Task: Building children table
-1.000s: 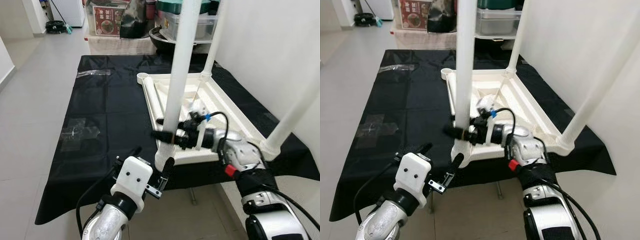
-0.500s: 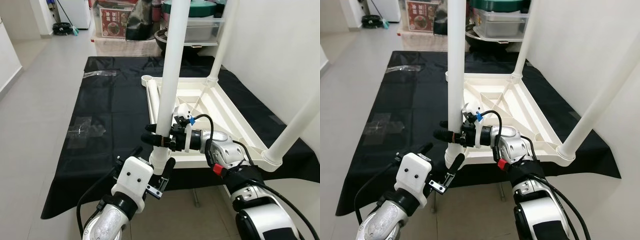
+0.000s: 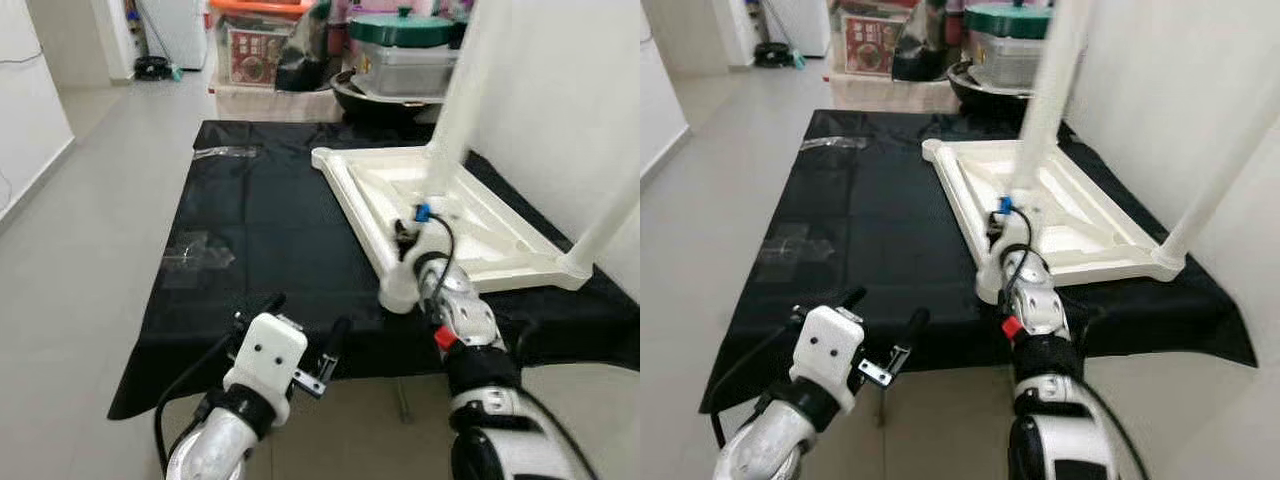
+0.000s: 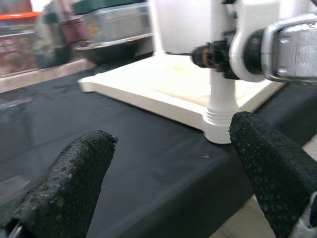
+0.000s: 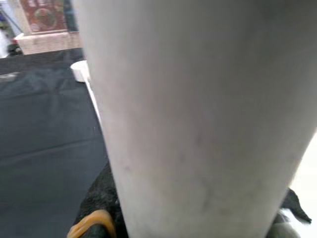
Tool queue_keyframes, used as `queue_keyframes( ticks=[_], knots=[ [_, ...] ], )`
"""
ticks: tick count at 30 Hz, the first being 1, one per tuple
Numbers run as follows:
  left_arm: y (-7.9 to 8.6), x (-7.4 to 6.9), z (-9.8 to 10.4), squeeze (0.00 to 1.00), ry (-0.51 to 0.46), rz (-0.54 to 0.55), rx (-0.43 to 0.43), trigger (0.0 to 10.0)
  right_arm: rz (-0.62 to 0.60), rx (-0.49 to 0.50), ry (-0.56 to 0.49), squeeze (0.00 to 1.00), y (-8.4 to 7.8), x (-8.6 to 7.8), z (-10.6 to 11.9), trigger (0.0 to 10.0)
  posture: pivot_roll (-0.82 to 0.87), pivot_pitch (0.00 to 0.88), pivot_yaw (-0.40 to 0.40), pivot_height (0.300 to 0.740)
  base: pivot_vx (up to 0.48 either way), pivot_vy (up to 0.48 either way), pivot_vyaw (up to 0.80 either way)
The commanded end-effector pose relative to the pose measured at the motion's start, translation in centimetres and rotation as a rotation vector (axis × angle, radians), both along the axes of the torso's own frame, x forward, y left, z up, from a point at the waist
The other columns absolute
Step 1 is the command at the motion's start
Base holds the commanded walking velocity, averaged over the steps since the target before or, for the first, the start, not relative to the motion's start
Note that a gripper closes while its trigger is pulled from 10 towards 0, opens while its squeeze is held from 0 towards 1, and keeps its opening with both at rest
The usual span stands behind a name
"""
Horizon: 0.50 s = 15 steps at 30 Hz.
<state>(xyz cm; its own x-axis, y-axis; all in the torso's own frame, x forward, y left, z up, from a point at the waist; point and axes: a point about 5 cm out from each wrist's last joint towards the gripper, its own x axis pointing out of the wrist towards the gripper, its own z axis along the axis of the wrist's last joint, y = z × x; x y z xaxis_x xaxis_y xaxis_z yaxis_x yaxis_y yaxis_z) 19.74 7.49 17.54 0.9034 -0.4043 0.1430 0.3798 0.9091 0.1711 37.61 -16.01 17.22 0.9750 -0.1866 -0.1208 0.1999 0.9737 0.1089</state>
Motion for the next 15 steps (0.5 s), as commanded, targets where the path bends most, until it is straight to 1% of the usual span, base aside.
queue_keyframes(
  ticks=[1,2,3,4,5,6,7,9,10,11,12,13,14,15],
  knots=[
    [0.0,0.0,-0.3,0.0,0.01,-0.001,0.011,10.0,-0.055,0.043,0.053,0.0,0.3,-0.7,-0.8,4.7,0.14,0.036,-0.09,0.74,0.0,0.0,0.0],
    [0.0,0.0,-0.3,0.0,0.011,-0.001,0.012,10.0,0.029,0.084,0.013,0.0,1.9,-0.7,-0.5,10.0,0.14,0.032,-0.092,0.74,0.0,0.0,0.0],
    [0.0,0.0,-0.3,0.0,0.011,-0.001,0.012,10.0,0.029,0.084,0.013,0.0,1.9,-0.7,-0.5,10.0,0.14,0.032,-0.092,0.74,0.0,0.0,0.0],
    [-0.1,0.0,-0.3,0.0,0.011,0.0,0.012,10.0,0.131,0.104,-0.056,1.0,3.1,-0.4,0.1,10.0,0.14,0.028,-0.092,0.74,0.0,0.0,0.0],
    [-0.1,0.0,-0.3,0.0,0.011,0.0,0.012,10.0,0.131,0.104,-0.056,1.0,3.1,-0.4,0.1,10.0,0.14,0.028,-0.092,0.74,0.0,0.0,0.0],
    [-0.1,0.0,-0.3,0.0,0.011,0.0,0.014,10.0,0.208,0.116,-0.106,1.0,3.8,0.0,0.5,10.0,0.14,0.029,-0.092,0.74,0.0,0.0,0.0],
    [-0.1,0.0,-0.3,0.0,0.011,0.001,0.013,10.0,0.252,0.095,-0.16,1.0,3.8,0.3,1.0,10.0,0.14,0.028,-0.094,0.74,0.0,0.0,0.0],
    [-0.1,0.0,-0.3,0.0,0.011,0.001,0.013,10.0,0.252,0.095,-0.16,1.0,3.8,0.3,1.0,10.0,0.14,0.028,-0.094,0.74,0.0,0.0,0.0],
    [-0.1,0.0,-0.3,0.0,0.011,0.003,0.013,10.0,0.363,0.122,-0.2,0.0,4.1,0.6,1.6,10.0,0.14,0.025,-0.092,0.74,0.0,0.0,0.0],
    [-0.1,0.0,-0.3,0.0,0.01,0.003,0.013,10.0,0.533,0.132,-0.236,0.0,4.3,0.7,2.1,10.0,0.14,0.024,-0.091,0.74,0.0,0.0,0.0],
    [-0.1,0.0,-0.4,0.0,0.01,0.003,0.012,10.0,0.671,0.152,-0.241,0.0,4.4,0.4,2.4,10.0,0.14,0.02,-0.09,0.74,0.0,0.0,0.0],
    [-0.1,0.0,-0.4,0.0,0.01,0.003,0.012,10.0,0.671,0.152,-0.241,0.0,4.4,0.4,2.4,10.0,0.14,0.02,-0.09,0.74,0.0,0.0,0.0],
    [-0.1,0.0,-0.4,0.0,0.01,0.003,0.012,10.0,0.811,0.15,-0.247,0.0,4.3,0.0,2.7,10.0,0.14,0.02,-0.091,0.74,0.0,0.0,0.0],
    [-0.1,0.0,-0.4,0.0,0.009,0.002,0.012,10.0,0.958,0.147,-0.23,0.0,4.0,-0.8,2.6,10.0,0.14,0.018,-0.087,0.74,0.0,0.0,0.0]
  ],
)
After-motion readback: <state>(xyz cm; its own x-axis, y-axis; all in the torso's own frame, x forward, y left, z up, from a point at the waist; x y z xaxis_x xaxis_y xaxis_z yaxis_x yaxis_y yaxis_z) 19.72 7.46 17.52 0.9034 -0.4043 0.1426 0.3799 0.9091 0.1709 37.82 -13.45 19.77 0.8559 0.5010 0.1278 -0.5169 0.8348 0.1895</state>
